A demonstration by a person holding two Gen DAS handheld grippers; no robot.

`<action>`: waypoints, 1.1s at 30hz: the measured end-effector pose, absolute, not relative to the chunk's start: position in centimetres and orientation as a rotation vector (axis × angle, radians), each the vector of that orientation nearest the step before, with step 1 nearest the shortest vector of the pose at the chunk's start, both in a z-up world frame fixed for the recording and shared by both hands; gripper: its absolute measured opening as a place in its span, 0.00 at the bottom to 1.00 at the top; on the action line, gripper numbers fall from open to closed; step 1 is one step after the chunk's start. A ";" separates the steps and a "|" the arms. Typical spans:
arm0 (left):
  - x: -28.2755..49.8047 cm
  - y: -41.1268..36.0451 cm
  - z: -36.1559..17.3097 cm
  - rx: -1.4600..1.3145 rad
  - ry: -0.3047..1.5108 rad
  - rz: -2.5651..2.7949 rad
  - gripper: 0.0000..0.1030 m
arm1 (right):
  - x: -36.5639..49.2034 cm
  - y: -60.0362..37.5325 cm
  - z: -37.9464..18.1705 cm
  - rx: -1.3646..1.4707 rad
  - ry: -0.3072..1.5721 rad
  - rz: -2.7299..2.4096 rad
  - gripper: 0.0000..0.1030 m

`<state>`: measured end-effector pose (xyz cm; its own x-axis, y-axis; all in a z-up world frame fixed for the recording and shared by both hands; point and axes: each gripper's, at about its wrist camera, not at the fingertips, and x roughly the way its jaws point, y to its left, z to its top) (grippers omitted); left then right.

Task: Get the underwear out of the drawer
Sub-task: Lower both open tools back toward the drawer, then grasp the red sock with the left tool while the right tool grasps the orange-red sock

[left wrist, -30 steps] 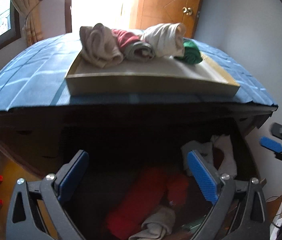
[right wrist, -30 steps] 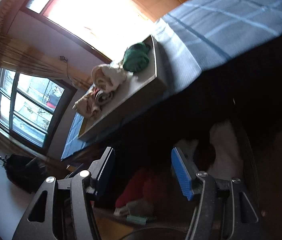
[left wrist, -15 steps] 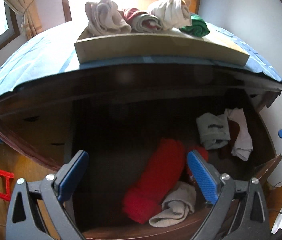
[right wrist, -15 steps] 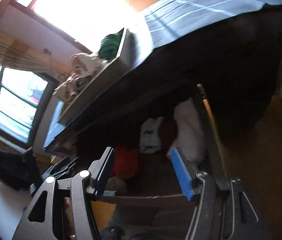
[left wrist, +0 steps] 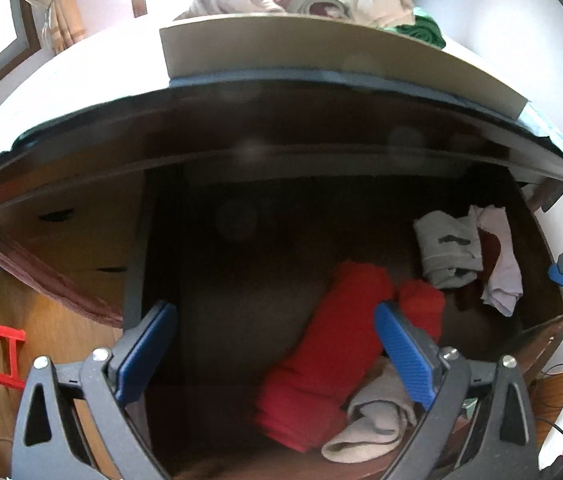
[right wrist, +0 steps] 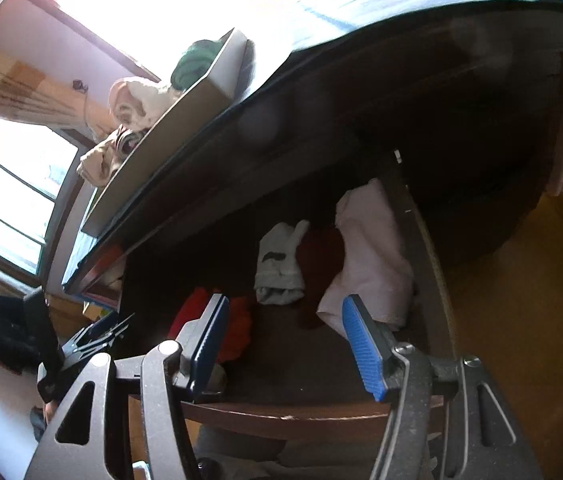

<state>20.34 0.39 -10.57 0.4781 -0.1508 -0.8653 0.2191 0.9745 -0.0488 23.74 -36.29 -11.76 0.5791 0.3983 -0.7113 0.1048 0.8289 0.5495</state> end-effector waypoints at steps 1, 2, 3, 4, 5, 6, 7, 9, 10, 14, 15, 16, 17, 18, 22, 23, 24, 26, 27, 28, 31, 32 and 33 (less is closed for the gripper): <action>20.4 0.4 -10.7 0.076 1.055 -0.224 0.98 | 24.0 -35.7 -11.9 0.585 0.959 0.199 0.60; 20.5 0.5 -10.8 0.082 1.063 -0.222 0.98 | 24.4 -35.0 -12.1 0.582 0.972 0.223 0.60; 20.6 0.5 -11.0 0.089 1.071 -0.221 0.98 | 24.8 -34.0 -12.3 0.576 0.993 0.257 0.60; 20.6 0.5 -11.0 0.092 1.075 -0.220 0.98 | 25.1 -33.3 -12.6 0.573 1.011 0.283 0.60; 20.6 0.6 -11.1 0.093 1.080 -0.217 0.98 | 25.6 -32.3 -13.0 0.576 1.036 0.317 0.60; 20.7 0.8 -11.2 0.092 1.086 -0.216 0.98 | 26.1 -31.2 -13.6 0.578 1.065 0.348 0.60; 20.7 0.9 -11.2 0.092 1.091 -0.215 0.98 | 26.5 -30.4 -14.0 0.576 1.085 0.363 0.60; 20.8 1.1 -11.3 0.099 1.097 -0.216 0.97 | 27.2 -28.8 -14.8 0.563 1.124 0.392 0.60; 20.9 1.2 -11.3 0.100 1.100 -0.222 0.97 | 27.5 -28.1 -15.1 0.557 1.138 0.410 0.60; 21.0 1.0 -11.5 0.111 1.103 -0.235 0.97 | 28.7 -26.5 -16.0 0.525 1.168 0.423 0.60; 21.0 0.9 -11.6 0.117 1.103 -0.235 0.97 | 28.9 -26.3 -16.2 0.522 1.176 0.419 0.60; 21.1 0.8 -11.6 0.120 1.103 -0.235 0.97 | 29.3 -26.1 -16.3 0.524 1.184 0.419 0.60; 21.1 0.8 -11.6 0.122 1.104 -0.237 0.97 | 29.5 -25.9 -16.5 0.525 1.190 0.422 0.60; 21.2 0.7 -11.6 0.122 1.105 -0.240 0.97 | 29.6 -25.7 -16.8 0.521 1.197 0.428 0.60; 21.4 0.6 -11.8 0.135 1.106 -0.245 0.97 | 30.3 -24.2 -17.4 0.479 1.236 0.446 0.60; 21.5 0.6 -11.8 0.138 1.105 -0.245 0.97 | 30.6 -23.7 -17.6 0.466 1.249 0.444 0.60; 21.6 0.6 -11.7 0.140 1.102 -0.245 0.97 | 30.9 -23.4 -17.8 0.451 1.262 0.438 0.60; 21.7 0.7 -11.6 0.135 1.100 -0.252 0.97 | 31.5 -22.7 -18.5 0.419 1.299 0.421 0.60; 21.8 0.7 -11.6 0.134 1.101 -0.255 0.97 | 31.6 -22.3 -18.8 0.409 1.312 0.417 0.60; 21.9 0.7 -11.6 0.137 1.101 -0.258 0.97 | 31.9 -22.0 -19.1 0.392 1.325 0.408 0.60; 22.0 0.7 -11.5 0.153 1.101 -0.264 0.97 | 32.2 -20.7 -19.6 0.332 1.342 0.387 0.60; 22.1 0.6 -11.6 0.160 1.103 -0.266 0.97 | 32.3 -20.4 -19.8 0.314 1.349 0.377 0.60; 22.1 0.6 -11.6 0.165 1.103 -0.268 0.97 | 32.5 -20.2 -20.0 0.300 1.356 0.368 0.60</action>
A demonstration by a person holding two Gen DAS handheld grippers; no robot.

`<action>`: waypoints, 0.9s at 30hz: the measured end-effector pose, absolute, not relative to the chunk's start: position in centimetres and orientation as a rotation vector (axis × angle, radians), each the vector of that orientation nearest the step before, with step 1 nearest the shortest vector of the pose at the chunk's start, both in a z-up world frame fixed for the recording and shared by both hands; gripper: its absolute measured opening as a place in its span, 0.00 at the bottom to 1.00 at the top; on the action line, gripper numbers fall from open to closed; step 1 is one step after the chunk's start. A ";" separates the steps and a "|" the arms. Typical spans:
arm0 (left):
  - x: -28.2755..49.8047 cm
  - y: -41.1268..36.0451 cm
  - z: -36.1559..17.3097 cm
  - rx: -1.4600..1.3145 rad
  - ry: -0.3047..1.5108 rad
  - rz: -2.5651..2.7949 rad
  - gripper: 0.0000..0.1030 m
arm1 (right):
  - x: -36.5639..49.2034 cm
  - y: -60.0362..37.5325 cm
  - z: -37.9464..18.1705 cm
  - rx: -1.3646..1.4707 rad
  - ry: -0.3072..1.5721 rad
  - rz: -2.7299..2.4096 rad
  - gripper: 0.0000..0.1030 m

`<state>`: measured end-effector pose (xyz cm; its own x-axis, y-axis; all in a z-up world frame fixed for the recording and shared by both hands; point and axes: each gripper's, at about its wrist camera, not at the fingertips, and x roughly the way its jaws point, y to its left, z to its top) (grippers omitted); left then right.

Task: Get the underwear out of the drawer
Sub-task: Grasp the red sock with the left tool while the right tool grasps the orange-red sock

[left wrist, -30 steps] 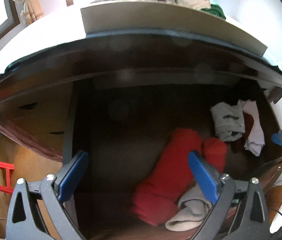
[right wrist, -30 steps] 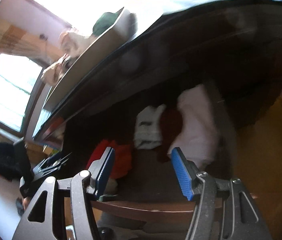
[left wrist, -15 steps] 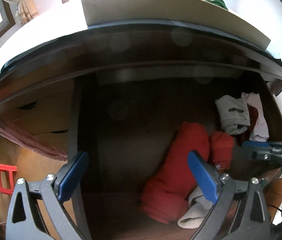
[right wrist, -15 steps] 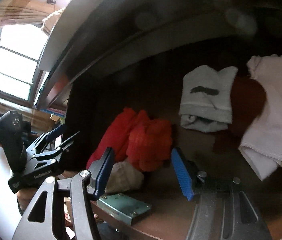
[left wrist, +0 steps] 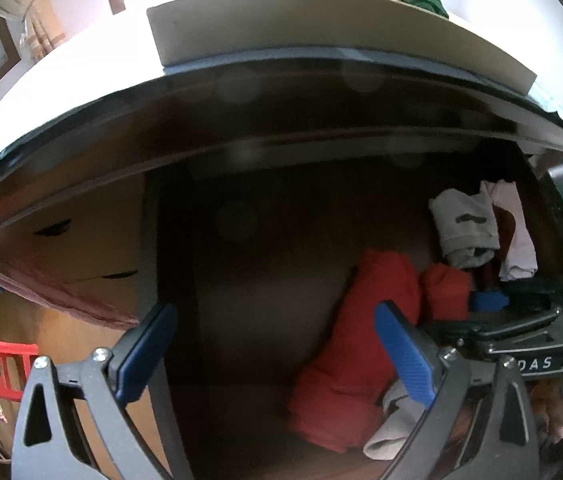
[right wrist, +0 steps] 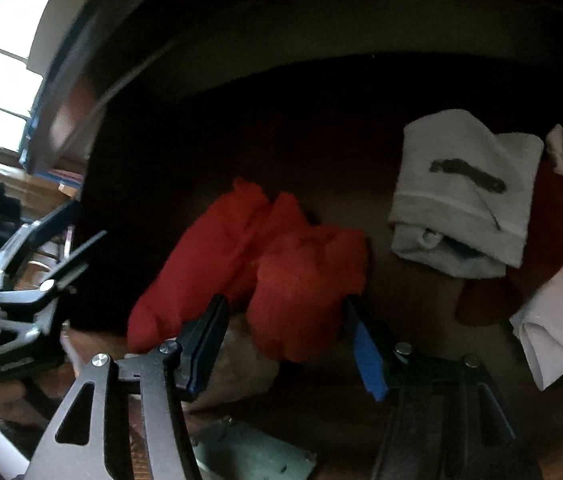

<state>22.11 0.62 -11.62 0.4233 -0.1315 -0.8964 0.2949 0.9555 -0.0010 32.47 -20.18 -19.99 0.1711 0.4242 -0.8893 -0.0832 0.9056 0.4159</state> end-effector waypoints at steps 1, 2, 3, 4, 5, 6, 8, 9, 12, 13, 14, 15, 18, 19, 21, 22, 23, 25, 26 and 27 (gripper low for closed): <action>22.1 0.7 -11.6 0.170 1.103 -0.271 0.97 | 32.5 -20.1 -19.8 0.293 1.360 0.364 0.60; 22.1 0.6 -11.7 0.175 1.106 -0.274 0.97 | 32.5 -19.9 -19.8 0.283 1.361 0.364 0.60; 22.1 0.5 -11.7 0.179 1.108 -0.277 0.97 | 32.5 -19.7 -19.8 0.265 1.361 0.365 0.60; 22.1 0.4 -11.7 0.184 1.110 -0.281 0.97 | 32.4 -19.5 -19.8 0.245 1.362 0.361 0.58; 22.0 0.3 -11.7 0.190 1.113 -0.286 0.97 | 32.4 -19.3 -19.9 0.225 1.365 0.352 0.56; 22.0 0.2 -11.8 0.199 1.117 -0.292 0.97 | 32.3 -19.1 -20.2 0.201 1.368 0.341 0.50; 21.8 -0.1 -11.8 0.213 1.121 -0.309 0.97 | 32.3 -19.1 -20.2 0.188 1.362 0.337 0.41; 21.8 -0.3 -11.9 0.219 1.126 -0.321 0.97 | 32.3 -19.4 -20.3 0.204 1.358 0.340 0.37; 21.6 -1.1 -12.2 0.243 1.145 -0.350 0.97 | 32.1 -21.0 -20.4 0.273 1.340 0.346 0.30; 21.5 -1.5 -12.4 0.253 1.152 -0.364 0.97 | 32.0 -21.4 -20.4 0.292 1.330 0.347 0.29; 21.5 -1.9 -12.5 0.266 1.162 -0.380 0.97 | 31.8 -21.9 -20.3 0.306 1.318 0.346 0.29; 21.5 -2.4 -12.7 0.280 1.171 -0.396 0.97 | 31.5 -22.5 -20.1 0.324 1.297 0.344 0.29; 21.8 -3.7 -13.4 0.316 1.206 -0.439 0.97 | 30.1 -24.4 -19.2 0.355 1.236 0.359 0.29; 22.0 -4.1 -13.8 0.321 1.229 -0.451 0.97 | 29.8 -25.1 -18.8 0.358 1.216 0.361 0.29; 22.4 -4.7 -14.3 0.329 1.267 -0.466 0.97 | 29.2 -25.9 -18.3 0.364 1.183 0.361 0.29; 22.7 -5.1 -14.7 0.332 1.293 -0.477 0.97 | 28.9 -26.4 -18.2 0.369 1.171 0.356 0.29; 22.8 -5.3 -15.0 0.332 1.312 -0.484 0.97 | 28.5 -26.8 -18.0 0.374 1.163 0.352 0.29; 23.1 -6.0 -15.6 0.338 1.355 -0.507 0.96 | 28.2 -27.5 -17.8 0.388 1.152 0.351 0.29; 23.2 -6.3 -16.0 0.344 1.376 -0.514 0.94 | 28.2 -27.8 -17.9 0.395 1.149 0.350 0.29; 23.4 -6.5 -16.4 0.351 1.394 -0.512 0.89 | 28.1 -28.0 -17.9 0.407 1.146 0.353 0.29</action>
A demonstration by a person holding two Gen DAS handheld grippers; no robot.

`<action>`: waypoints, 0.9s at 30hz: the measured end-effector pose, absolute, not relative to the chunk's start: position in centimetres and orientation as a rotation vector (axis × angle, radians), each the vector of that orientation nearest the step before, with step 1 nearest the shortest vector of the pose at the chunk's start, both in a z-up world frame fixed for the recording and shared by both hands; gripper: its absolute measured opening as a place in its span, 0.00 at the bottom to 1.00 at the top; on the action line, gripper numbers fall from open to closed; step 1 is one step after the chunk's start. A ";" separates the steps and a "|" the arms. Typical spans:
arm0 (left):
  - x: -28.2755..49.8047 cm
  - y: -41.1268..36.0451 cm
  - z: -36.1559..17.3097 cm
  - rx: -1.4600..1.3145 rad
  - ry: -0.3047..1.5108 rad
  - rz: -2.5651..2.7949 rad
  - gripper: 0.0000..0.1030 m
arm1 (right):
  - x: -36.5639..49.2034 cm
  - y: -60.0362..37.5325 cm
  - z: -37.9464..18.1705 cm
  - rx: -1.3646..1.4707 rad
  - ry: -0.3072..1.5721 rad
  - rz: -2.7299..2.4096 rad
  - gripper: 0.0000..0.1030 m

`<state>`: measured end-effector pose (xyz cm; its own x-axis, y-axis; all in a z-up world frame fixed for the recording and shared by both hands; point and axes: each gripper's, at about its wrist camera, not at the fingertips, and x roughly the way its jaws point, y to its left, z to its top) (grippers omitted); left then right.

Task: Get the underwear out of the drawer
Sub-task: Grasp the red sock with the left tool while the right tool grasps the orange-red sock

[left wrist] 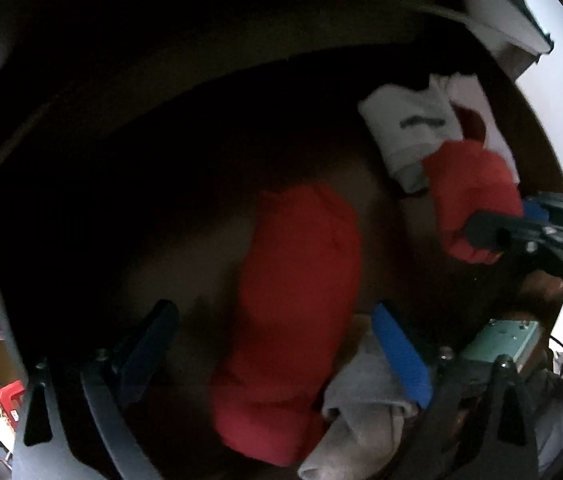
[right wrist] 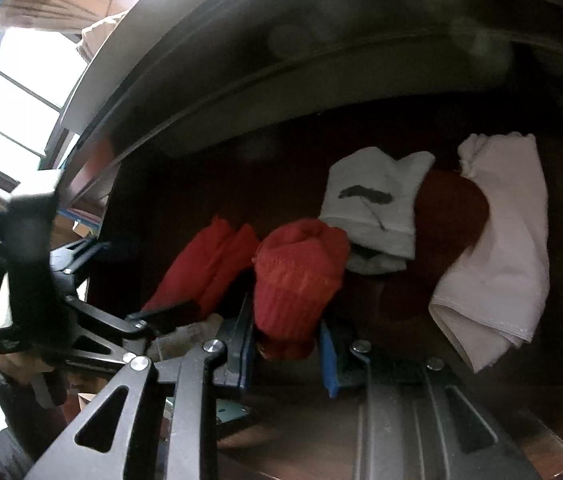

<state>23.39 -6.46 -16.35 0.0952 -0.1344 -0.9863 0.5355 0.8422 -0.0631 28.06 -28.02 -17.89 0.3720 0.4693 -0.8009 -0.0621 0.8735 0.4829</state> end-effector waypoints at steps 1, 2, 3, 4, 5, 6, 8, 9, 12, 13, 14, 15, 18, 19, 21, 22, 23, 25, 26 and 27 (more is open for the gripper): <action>23.6 -6.7 -16.7 0.355 1.415 -0.507 0.87 | 27.7 -28.1 -17.8 0.414 1.144 0.355 0.29; 23.8 -6.8 -17.1 0.355 1.436 -0.505 0.84 | 27.7 -28.4 -17.7 0.420 1.141 0.357 0.29; 24.1 -6.9 -17.4 0.354 1.457 -0.507 0.79 | 28.2 -28.9 -17.6 0.422 1.139 0.359 0.29; 24.3 -6.9 -17.8 0.347 1.488 -0.510 0.76 | 28.3 -28.8 -17.4 0.425 1.137 0.361 0.29; 24.5 -6.9 -18.3 0.334 1.524 -0.517 0.74 | 28.1 -29.1 -17.1 0.429 1.135 0.364 0.29; 24.5 -7.0 -18.3 0.337 1.523 -0.522 0.73 | 28.0 -29.3 -17.1 0.433 1.134 0.365 0.29; 24.5 -7.3 -18.3 0.362 1.524 -0.523 0.74 | 28.0 -29.1 -17.1 0.439 1.132 0.365 0.29; 24.5 -7.4 -18.3 0.369 1.521 -0.522 0.71 | 27.9 -29.2 -17.1 0.443 1.131 0.364 0.29; 24.1 -7.5 -17.8 0.346 1.477 -0.534 0.49 | 27.6 -29.9 -17.0 0.457 1.129 0.361 0.29; 24.0 -7.2 -17.7 0.317 1.470 -0.531 0.48 | 27.5 -29.9 -17.0 0.462 1.127 0.359 0.29; 24.0 -6.9 -17.6 0.293 1.461 -0.532 0.47 | 27.4 -30.2 -17.0 0.465 1.124 0.358 0.29; 24.0 -6.6 -17.5 0.263 1.453 -0.534 0.45 | 27.4 -30.0 -17.1 0.469 1.120 0.356 0.29; 23.6 -5.5 -16.1 0.136 1.388 -0.544 0.45 | 27.1 -30.1 -17.1 0.480 1.111 0.352 0.29; 23.4 -5.1 -15.4 0.099 1.359 -0.549 0.45 | 26.8 -30.5 -17.0 0.486 1.103 0.351 0.29; 22.8 -4.5 -13.7 0.037 1.285 -0.564 0.45 | 26.5 -31.2 -16.7 0.498 1.080 0.354 0.29; 22.3 -4.1 -12.5 -0.006 1.237 -0.573 0.45 | 26.3 -31.4 -16.4 0.506 1.062 0.357 0.29; 21.9 -3.8 -11.8 -0.035 1.206 -0.576 0.45 | 26.1 -31.6 -16.0 0.515 1.041 0.362 0.29; 22.3 -3.0 -10.3 -0.073 1.142 -0.564 0.45 | 25.7 -32.0 -15.2 0.524 1.002 0.371 0.29; 22.4 -2.7 -9.6 -0.084 1.108 -0.550 0.45 | 25.5 -32.2 -14.9 0.525 0.985 0.375 0.29; 22.2 -2.4 -9.0 -0.094 1.084 -0.539 0.45 | 25.3 -32.3 -14.4 0.524 0.964 0.380 0.29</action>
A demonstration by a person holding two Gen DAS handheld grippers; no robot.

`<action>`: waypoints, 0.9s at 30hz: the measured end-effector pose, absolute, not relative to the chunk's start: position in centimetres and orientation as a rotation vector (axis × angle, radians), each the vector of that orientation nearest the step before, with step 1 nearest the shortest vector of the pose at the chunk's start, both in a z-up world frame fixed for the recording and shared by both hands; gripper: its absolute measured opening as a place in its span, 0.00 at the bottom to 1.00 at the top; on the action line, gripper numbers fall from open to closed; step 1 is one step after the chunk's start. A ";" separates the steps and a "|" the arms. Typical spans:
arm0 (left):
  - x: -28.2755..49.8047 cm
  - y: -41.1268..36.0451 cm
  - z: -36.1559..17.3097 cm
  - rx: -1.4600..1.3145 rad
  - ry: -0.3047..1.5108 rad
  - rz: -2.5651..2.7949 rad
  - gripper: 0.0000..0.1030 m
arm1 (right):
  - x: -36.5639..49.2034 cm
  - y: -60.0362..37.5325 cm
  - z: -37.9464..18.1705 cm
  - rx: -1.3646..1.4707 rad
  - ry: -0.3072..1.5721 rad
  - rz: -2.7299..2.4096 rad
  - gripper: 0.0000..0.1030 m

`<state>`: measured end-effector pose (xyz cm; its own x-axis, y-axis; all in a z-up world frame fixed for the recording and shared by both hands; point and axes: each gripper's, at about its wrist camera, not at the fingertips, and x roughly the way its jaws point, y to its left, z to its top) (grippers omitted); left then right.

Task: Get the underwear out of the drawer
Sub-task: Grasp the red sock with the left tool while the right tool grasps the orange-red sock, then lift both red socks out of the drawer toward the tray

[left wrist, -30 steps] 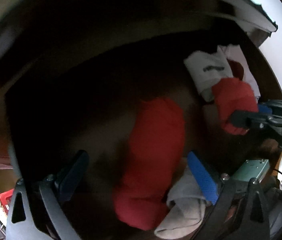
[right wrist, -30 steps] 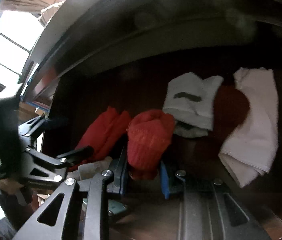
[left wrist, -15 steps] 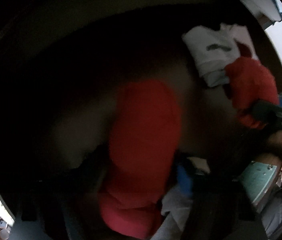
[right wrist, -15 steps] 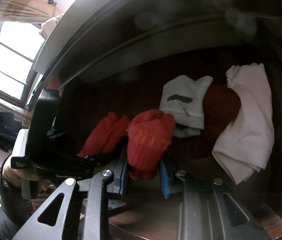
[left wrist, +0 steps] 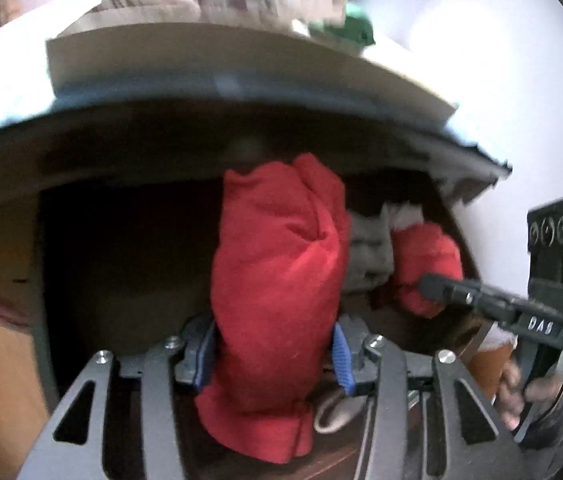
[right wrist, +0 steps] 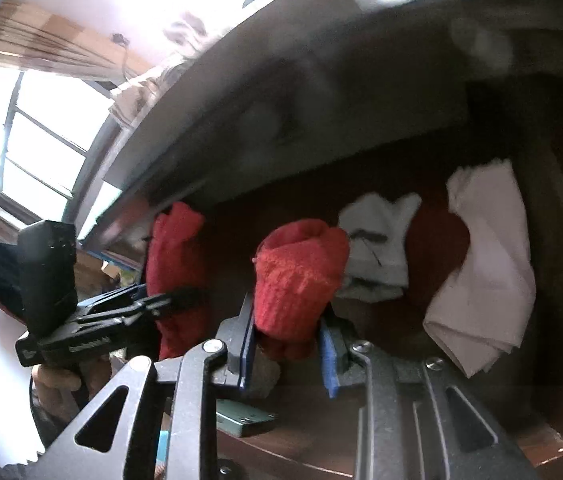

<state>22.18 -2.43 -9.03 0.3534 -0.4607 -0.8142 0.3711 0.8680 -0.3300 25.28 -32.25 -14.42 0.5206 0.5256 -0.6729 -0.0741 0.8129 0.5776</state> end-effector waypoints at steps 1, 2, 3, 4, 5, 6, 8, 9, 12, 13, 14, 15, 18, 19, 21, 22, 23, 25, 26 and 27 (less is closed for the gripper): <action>21.9 -2.2 -8.3 -0.109 1.053 -0.529 0.45 | 25.2 -32.1 -14.1 0.526 0.954 0.384 0.29; 21.8 -2.0 -8.0 -0.121 1.037 -0.525 0.45 | 25.0 -32.1 -13.9 0.529 0.944 0.389 0.29; 22.4 -1.9 -7.4 -0.132 1.023 -0.523 0.45 | 24.7 -32.2 -13.6 0.530 0.932 0.397 0.29; 22.2 -1.7 -6.8 -0.147 1.004 -0.521 0.45 | 24.4 -32.3 -13.4 0.527 0.924 0.401 0.29; 22.3 -1.5 -6.6 -0.159 0.991 -0.519 0.45 | 24.2 -32.3 -13.1 0.520 0.914 0.402 0.29; 22.1 -1.3 -6.1 -0.171 0.975 -0.517 0.45 | 24.0 -32.4 -12.8 0.515 0.905 0.403 0.29; 22.0 -0.1 -5.1 -0.200 0.941 -0.515 0.45 | 23.6 -32.3 -12.2 0.506 0.882 0.404 0.29; 22.0 0.1 -4.7 -0.207 0.930 -0.512 0.45 | 23.4 -32.4 -12.0 0.503 0.874 0.405 0.29; 21.4 0.4 -3.3 -0.208 0.894 -0.493 0.45 | 23.0 -32.4 -11.2 0.492 0.850 0.405 0.29; 21.2 0.2 -3.3 -0.207 0.886 -0.487 0.45 | 22.9 -32.3 -10.8 0.489 0.842 0.405 0.29; 21.0 0.2 -3.1 -0.209 0.879 -0.481 0.45 | 22.7 -32.4 -10.5 0.485 0.834 0.405 0.29; 20.9 0.1 -2.9 -0.212 0.875 -0.479 0.45 | 22.5 -32.5 -10.1 0.476 0.821 0.404 0.29; 20.6 0.0 -2.5 -0.211 0.871 -0.477 0.45 | 22.0 -32.6 -9.0 0.448 0.787 0.398 0.29; 20.4 0.0 -2.3 -0.208 0.867 -0.478 0.45 | 21.8 -32.5 -8.6 0.435 0.773 0.393 0.29; 20.2 -0.4 -2.1 -0.209 0.859 -0.481 0.45 | 21.7 -32.4 -7.6 0.407 0.746 0.382 0.29; 20.1 -0.1 -1.9 -0.212 0.854 -0.482 0.45 | 21.7 -32.3 -7.2 0.394 0.732 0.379 0.29; 20.0 -0.1 -1.6 -0.215 0.848 -0.482 0.45 | 21.6 -32.4 -6.8 0.388 0.721 0.380 0.29; 19.8 0.3 -1.2 -0.219 0.838 -0.481 0.45 | 21.7 -32.4 -6.1 0.386 0.708 0.386 0.29; 19.7 0.4 -1.0 -0.221 0.834 -0.479 0.45 | 21.7 -32.3 -5.9 0.384 0.703 0.387 0.29; 19.7 0.5 -0.8 -0.223 0.832 -0.476 0.45 | 21.8 -32.1 -5.7 0.380 0.698 0.391 0.29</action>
